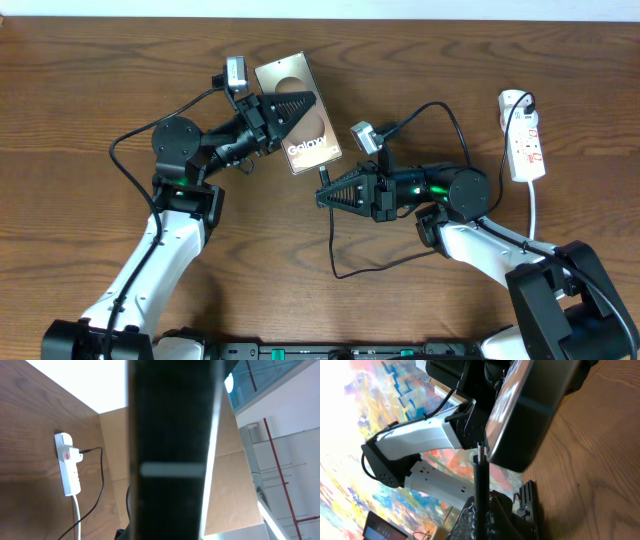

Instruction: Plug charger to phone and switch on socket

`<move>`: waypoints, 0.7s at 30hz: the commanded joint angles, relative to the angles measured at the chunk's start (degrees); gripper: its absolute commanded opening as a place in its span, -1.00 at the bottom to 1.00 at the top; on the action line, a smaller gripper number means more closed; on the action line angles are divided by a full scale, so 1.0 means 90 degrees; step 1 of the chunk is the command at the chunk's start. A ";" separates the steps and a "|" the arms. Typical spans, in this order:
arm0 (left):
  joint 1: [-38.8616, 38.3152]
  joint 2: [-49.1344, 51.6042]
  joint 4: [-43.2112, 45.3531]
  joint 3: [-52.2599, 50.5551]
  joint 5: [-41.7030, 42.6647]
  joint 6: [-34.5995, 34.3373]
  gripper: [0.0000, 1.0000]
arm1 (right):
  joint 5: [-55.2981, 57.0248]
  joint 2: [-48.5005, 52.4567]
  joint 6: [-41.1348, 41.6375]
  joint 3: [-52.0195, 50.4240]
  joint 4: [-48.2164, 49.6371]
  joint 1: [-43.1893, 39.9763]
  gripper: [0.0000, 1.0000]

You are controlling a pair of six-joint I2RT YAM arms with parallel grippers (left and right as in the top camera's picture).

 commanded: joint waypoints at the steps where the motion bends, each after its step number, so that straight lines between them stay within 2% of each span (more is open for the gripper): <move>1: 0.0036 -0.0095 0.0112 0.0102 0.0073 0.0058 -0.86 | 0.0053 -0.0010 0.0066 -0.0036 0.0163 0.0022 -0.98; 21: 0.0036 -0.0095 0.0112 0.0102 0.0039 -0.0238 -0.85 | 0.0051 -0.0010 0.0066 -0.0036 0.0092 0.0029 -0.98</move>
